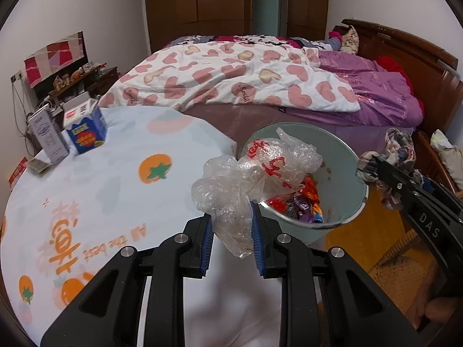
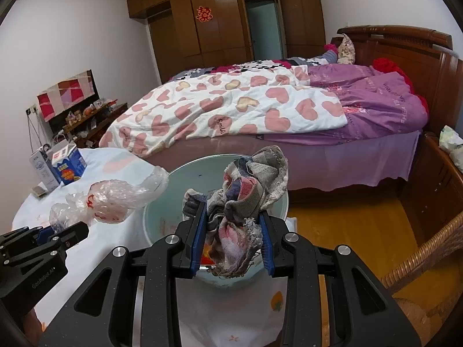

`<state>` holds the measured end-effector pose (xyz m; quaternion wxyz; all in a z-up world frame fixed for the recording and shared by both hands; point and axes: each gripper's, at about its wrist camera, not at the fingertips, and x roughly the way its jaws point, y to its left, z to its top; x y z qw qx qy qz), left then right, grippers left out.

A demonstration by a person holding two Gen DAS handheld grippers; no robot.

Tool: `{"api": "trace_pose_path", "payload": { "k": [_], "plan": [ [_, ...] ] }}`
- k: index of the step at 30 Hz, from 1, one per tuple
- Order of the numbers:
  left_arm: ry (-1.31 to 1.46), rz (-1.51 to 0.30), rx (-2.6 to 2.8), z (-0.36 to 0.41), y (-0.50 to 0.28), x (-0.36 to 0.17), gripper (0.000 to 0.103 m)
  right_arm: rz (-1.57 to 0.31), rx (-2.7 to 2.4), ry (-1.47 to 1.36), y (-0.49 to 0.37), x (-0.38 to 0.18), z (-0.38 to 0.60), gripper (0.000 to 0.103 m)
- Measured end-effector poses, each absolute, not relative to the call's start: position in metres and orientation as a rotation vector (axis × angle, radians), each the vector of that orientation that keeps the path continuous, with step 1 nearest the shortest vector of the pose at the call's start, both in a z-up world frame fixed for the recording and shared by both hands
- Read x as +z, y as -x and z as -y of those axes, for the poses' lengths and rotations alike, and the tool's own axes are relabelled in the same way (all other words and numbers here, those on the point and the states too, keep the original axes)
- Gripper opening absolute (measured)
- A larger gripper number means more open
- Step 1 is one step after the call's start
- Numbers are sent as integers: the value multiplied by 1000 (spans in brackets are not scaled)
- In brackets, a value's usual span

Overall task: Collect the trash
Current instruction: 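Carry the grey cloth and clear plastic bag over the wastebasket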

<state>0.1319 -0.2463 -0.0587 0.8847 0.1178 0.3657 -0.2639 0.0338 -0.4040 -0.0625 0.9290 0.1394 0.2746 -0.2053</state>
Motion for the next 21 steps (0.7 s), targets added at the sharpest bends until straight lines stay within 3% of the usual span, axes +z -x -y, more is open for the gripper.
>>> {"api": "trace_pose_path", "payload": {
  "k": [21],
  "plan": [
    [-251, -856, -574, 326, -170, -91, 24, -661, -471, -232, -82, -90, 452, 34]
  ]
}}
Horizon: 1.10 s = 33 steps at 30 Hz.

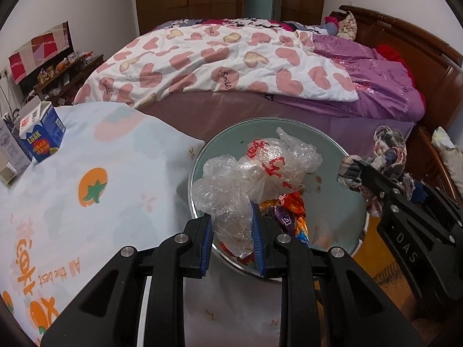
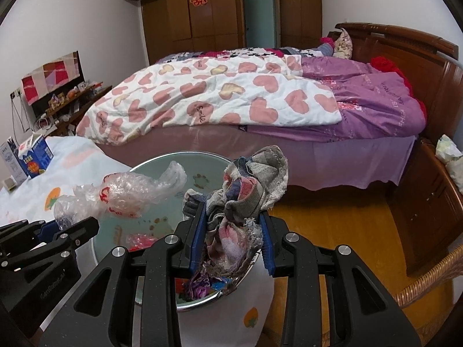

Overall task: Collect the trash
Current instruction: 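Carry the grey cloth and clear plastic bag over the wastebasket, then open both grippers to drop the cloth and plastic bag into the wastebasket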

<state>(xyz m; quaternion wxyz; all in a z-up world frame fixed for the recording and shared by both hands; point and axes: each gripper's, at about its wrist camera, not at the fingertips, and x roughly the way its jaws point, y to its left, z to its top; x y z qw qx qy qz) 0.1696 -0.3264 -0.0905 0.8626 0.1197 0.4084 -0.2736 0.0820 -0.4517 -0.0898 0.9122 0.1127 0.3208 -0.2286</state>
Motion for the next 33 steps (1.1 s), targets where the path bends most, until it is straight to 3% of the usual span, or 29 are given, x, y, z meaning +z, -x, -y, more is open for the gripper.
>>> {"api": "trace_pose_path", "payload": {
  "k": [21, 23, 25, 32, 33],
  "plan": [
    [-243, -931, -549, 340, -190, -115, 25, -753, -402, -219, -111, -106, 461, 41],
    [-243, -933, -550, 340, -190, -116, 29, -741, -389, -222, -110, -104, 461, 46],
    [-241, -938, -550, 340, -190, -116, 48, -728, -393, -224, -108, -101, 462, 52],
    [-217, -927, -541, 332, -185, -109, 68, -673, -431, -256, -96, -89, 469, 57],
    [-206, -934, -537, 329, -185, -108, 76, -667, -437, -266, -94, -89, 470, 60]
  ]
}}
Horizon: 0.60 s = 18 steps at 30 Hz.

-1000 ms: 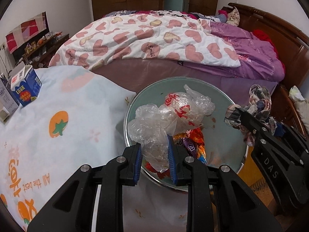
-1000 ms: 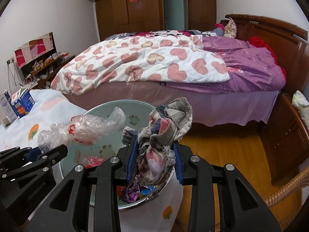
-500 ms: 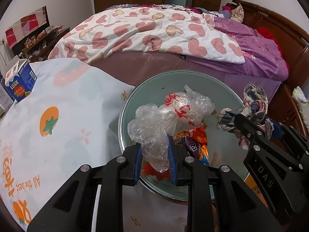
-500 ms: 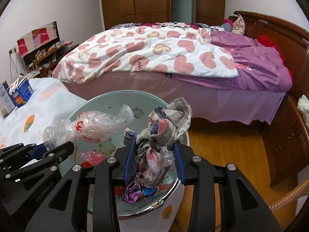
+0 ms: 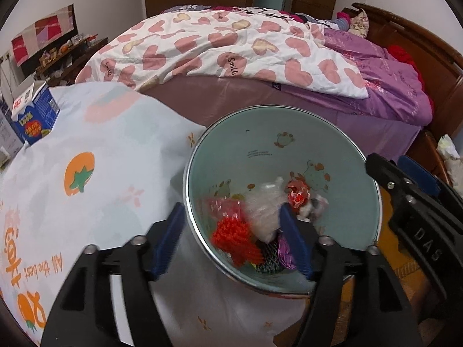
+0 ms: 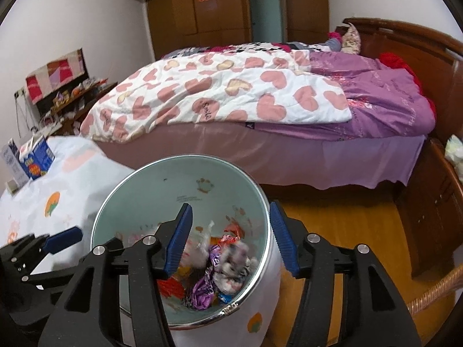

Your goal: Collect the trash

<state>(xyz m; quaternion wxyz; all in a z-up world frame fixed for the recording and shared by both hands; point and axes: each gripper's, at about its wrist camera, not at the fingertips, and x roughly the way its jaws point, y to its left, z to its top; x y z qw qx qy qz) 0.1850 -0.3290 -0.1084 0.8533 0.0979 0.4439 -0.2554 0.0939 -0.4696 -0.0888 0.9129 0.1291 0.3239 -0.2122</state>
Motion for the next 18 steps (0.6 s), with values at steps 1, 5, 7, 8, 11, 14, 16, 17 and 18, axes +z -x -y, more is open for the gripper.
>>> {"api": "trace_pose_path", "payload": {
  "k": [1, 5, 7, 8, 11, 14, 16, 17, 18],
  "plan": [
    [-202, -936, -533, 327, -184, -108, 80, -660, -448, -277, -91, -88, 470, 62],
    [-210, -926, -516, 321, -180, -105, 81, -640, -485, -334, -79, -88, 473, 67],
    [-207, -927, -511, 318, -178, -102, 81, -640, -492, -348, -75, -87, 472, 67],
    [-207, -927, -507, 316, -177, -101, 81, -639, -492, -351, -73, -87, 471, 67],
    [-222, -911, -500, 311, -172, -97, 81, -640, -495, -354, -68, -85, 465, 73],
    [-247, -885, -472, 301, -166, -93, 84, -635, -499, -385, -60, -84, 459, 86],
    [-254, -882, -455, 293, -164, -92, 86, -637, -496, -401, -57, -85, 455, 88],
    [-256, -883, -447, 288, -163, -93, 87, -642, -494, -404, -56, -85, 452, 88],
    [-258, -885, -441, 284, -163, -93, 87, -645, -493, -407, -55, -86, 450, 88]
  ]
}}
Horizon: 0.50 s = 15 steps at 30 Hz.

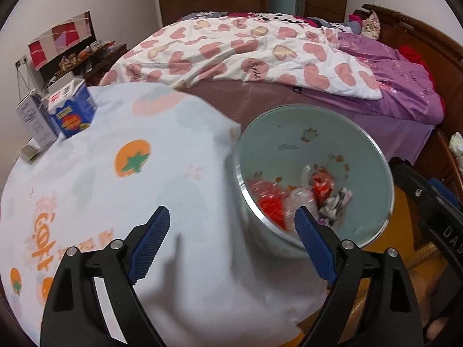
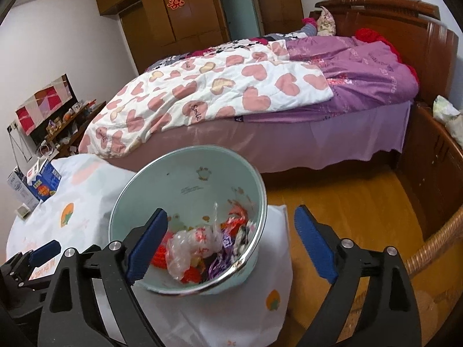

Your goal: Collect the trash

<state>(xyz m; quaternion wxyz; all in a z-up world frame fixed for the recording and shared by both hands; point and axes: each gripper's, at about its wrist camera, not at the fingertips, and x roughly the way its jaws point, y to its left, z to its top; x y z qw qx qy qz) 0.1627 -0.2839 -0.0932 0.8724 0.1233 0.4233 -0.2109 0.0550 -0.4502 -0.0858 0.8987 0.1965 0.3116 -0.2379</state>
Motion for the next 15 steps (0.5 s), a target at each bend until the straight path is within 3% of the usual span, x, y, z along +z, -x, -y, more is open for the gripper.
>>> {"api": "trace_pose_path", "payload": {
  "k": [15],
  "plan": [
    [-270, -891, -355, 224, -138, -95, 90, -666, -406, -412, -39, -85, 396, 89]
  ]
}}
